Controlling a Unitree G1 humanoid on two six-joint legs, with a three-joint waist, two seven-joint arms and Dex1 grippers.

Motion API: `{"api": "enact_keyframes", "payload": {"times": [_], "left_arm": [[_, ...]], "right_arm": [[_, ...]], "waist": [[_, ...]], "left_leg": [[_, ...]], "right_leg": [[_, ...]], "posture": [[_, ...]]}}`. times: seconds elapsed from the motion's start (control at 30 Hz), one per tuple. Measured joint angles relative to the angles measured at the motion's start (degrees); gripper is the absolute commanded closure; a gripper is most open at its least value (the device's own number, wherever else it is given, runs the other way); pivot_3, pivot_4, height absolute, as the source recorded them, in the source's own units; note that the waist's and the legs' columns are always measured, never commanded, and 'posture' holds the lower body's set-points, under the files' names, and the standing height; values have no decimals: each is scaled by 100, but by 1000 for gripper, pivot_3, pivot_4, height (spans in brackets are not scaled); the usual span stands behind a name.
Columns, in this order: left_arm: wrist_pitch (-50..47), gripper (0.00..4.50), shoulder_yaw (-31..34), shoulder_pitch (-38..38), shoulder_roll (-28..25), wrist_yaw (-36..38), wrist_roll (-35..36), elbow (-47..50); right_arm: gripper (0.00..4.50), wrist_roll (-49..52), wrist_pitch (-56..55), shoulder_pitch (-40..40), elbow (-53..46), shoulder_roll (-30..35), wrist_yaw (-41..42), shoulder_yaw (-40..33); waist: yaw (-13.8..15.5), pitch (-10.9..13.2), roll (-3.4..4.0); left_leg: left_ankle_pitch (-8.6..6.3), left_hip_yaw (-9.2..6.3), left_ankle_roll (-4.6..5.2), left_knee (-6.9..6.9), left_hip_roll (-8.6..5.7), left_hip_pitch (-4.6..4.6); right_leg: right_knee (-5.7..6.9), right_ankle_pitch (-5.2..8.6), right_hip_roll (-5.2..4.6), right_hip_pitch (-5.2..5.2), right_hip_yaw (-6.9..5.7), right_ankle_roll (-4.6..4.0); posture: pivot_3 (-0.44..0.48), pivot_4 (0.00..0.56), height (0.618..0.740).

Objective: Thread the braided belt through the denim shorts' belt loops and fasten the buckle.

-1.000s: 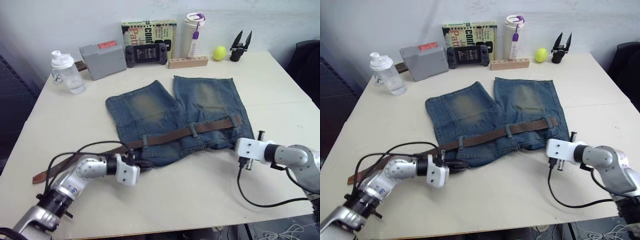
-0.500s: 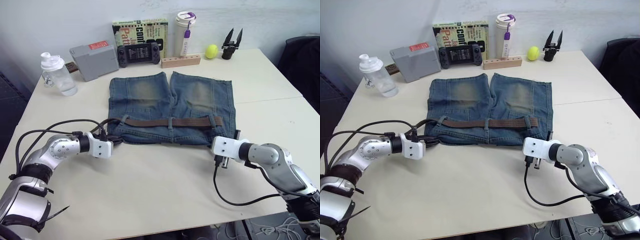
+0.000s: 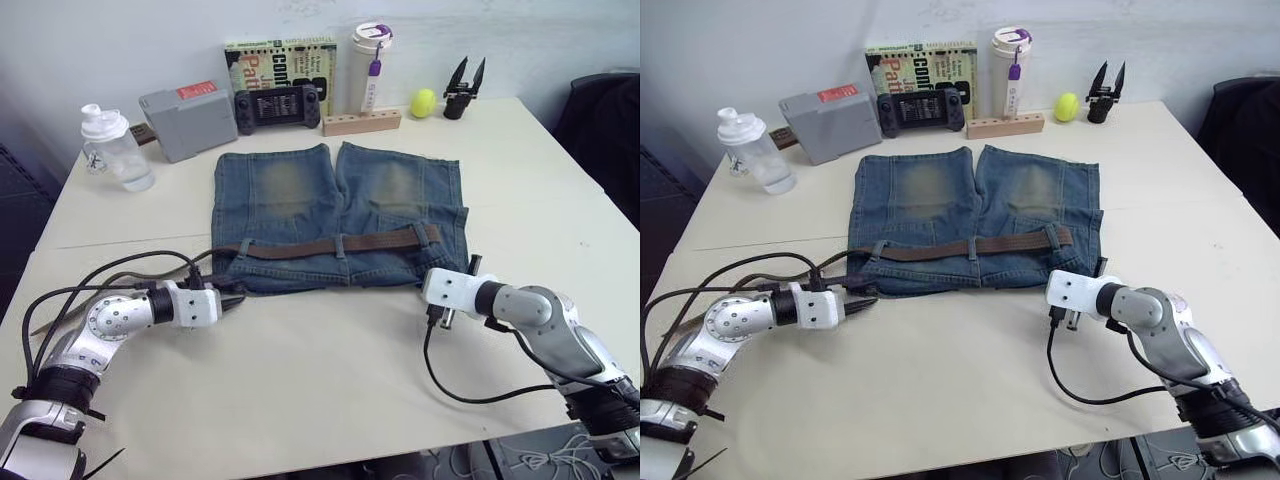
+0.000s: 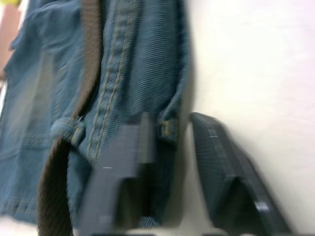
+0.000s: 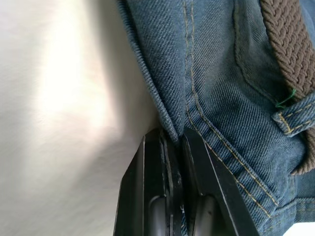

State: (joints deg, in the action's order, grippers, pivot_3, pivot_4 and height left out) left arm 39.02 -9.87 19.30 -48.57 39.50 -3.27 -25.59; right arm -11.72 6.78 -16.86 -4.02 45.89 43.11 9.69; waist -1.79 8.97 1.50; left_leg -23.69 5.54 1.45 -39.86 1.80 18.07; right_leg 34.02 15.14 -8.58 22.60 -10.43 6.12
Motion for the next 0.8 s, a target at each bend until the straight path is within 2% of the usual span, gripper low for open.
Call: {"api": "enact_keyframes", "payload": {"times": [0.07,0.1,0.13,0.17,0.2,0.27,0.3,0.33,0.37,0.43,0.5,0.57,0.67,0.73,0.8], "left_arm": [[-117,750,42,-65,-57,59,63,150],[-311,750,109,-191,-164,224,227,396],[-343,750,116,-209,-185,262,260,442],[-518,750,165,-309,-270,426,439,620],[-695,750,209,-414,-359,587,608,791],[-864,750,235,-501,-445,757,785,952],[-1700,750,283,-656,-724,1404,1463,1412],[-2565,750,318,-518,-900,1992,2013,1495],[-3178,750,349,-74,-866,2277,2356,1395],[-3872,750,539,827,-566,2512,2681,1017],[-4257,750,606,1561,-109,2541,2708,257],[-4391,750,621,1920,199,2563,2657,-263],[-4408,750,622,2189,519,2640,2469,-828],[-4493,750,652,2315,678,2680,2421,-1016],[-4560,750,662,2433,802,2679,2359,-1219]], "right_arm": [[1706,76,91,24,-36,11,60,-97],[804,237,249,27,-92,57,192,-206],[804,264,274,28,-99,70,217,-223],[213,398,393,29,-142,115,337,-302],[34,524,505,30,-171,161,457,-383],[34,652,632,50,-184,259,580,-491],[34,1320,1184,0,-278,468,1189,-754],[34,2010,1831,-378,-166,616,1733,-1058],[34,2473,2322,-989,119,619,2000,-1300],[34,2902,2991,-2117,810,584,2101,-1530],[34,2870,3302,-2846,1782,371,1898,-1457],[34,2754,3435,-3181,2464,146,1725,-1308],[34,2629,3629,-3362,3250,-168,1632,-1006],[34,2610,3749,-3421,3580,-300,1627,-916],[34,2587,3843,-3439,3729,-372,1679,-806]], "waist": [[11,0,0],[15,1,1],[15,2,2],[13,6,6],[12,12,6],[15,20,11],[26,75,2],[32,139,15],[37,157,15],[98,158,6],[121,160,-6],[114,163,-13],[76,164,-14],[56,166,-16],[30,166,-18]], "left_leg": [[0,-5,-1,2,1,3],[-1,-5,-2,6,1,6],[-1,-6,-2,7,1,9],[-1,-6,-2,10,1,15],[-1,-5,-2,9,1,20],[-1,-5,-1,10,-1,28],[0,-13,-1,2,1,43],[4,-13,6,-30,-6,77],[18,-8,17,-42,-15,122],[21,-9,13,-31,-21,127],[21,25,12,-24,-51,133],[22,33,11,-15,-51,139],[21,33,10,-7,-53,177],[22,27,10,-22,-58,236],[22,25,10,-20,-60,238]], "right_leg": [[-4,0,1,2,-3,0],[-6,0,2,6,-4,0],[-7,0,2,7,-5,0],[-9,0,2,13,-5,0],[-9,0,2,19,-5,0],[-13,0,2,24,-6,0],[-14,0,6,27,-13,0],[2,-6,4,55,-6,10],[7,-23,2,96,3,12],[0,-28,9,100,-4,10],[-6,-28,12,99,-10,11],[-7,-27,13,106,-16,11],[-6,-27,15,143,-23,12],[4,-28,13,201,-27,13],[7,-28,13,204,-28,14]], "posture": [[0,150,731],[0,150,731],[0,150,731],[0,150,731],[0,150,731],[0,150,731],[0,150,731],[0,150,731],[0,150,731],[0,150,731],[0,150,731],[0,150,731],[0,150,731],[0,150,731],[0,150,731]]}}
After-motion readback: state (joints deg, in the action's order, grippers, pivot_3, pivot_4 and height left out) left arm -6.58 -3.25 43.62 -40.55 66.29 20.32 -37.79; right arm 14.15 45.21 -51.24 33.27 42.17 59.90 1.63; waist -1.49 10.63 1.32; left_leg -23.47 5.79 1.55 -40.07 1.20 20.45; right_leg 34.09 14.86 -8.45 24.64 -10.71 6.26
